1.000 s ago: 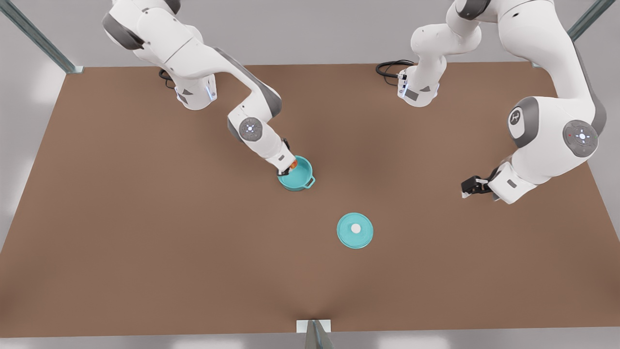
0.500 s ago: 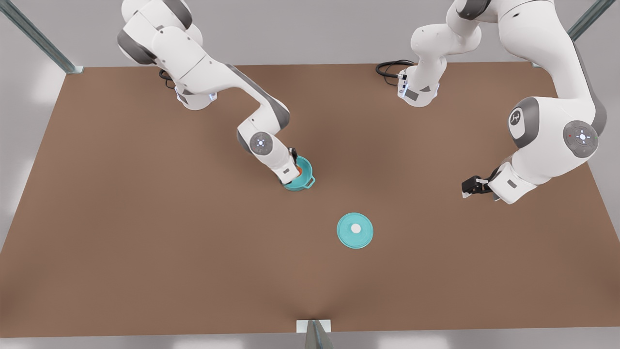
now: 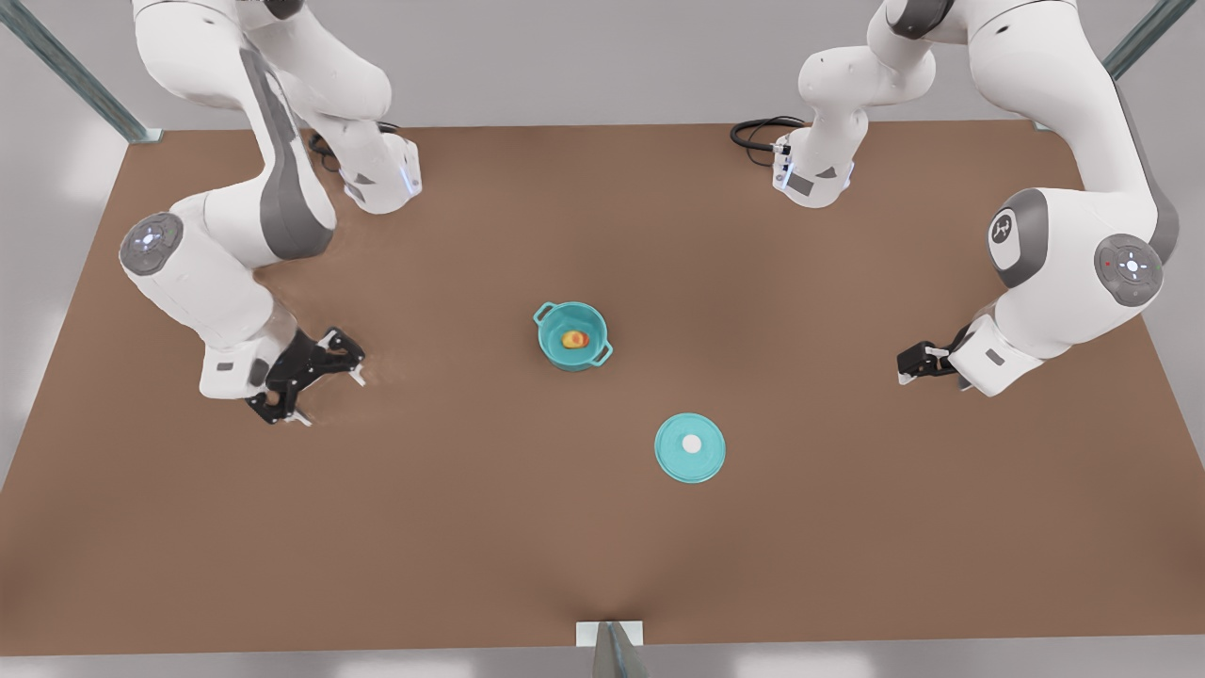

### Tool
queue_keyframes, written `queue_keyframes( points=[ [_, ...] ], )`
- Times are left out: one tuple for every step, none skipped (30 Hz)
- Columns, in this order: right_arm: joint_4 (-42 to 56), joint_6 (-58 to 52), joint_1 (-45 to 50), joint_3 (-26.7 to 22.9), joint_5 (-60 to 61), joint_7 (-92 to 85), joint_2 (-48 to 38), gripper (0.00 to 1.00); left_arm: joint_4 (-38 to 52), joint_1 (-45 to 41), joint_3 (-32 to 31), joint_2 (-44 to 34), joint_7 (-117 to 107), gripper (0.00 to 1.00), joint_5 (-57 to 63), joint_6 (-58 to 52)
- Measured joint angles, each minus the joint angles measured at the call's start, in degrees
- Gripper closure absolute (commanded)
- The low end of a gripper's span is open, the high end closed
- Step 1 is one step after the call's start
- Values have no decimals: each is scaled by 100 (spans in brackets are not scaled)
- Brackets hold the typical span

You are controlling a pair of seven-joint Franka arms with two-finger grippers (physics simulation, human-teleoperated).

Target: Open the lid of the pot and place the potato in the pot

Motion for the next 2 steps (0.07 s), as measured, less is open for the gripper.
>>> queue_keyframes(
  points=[
    [83, -329, -268, -3, -19, 83, -4, 0, 0, -3, 0, 0, 1, 0, -1, 0],
    [126, -615, -348, -5, -88, 170, -6, 0, 0, -5, 0, 0, 1, 0, -2, 0]
  ],
)
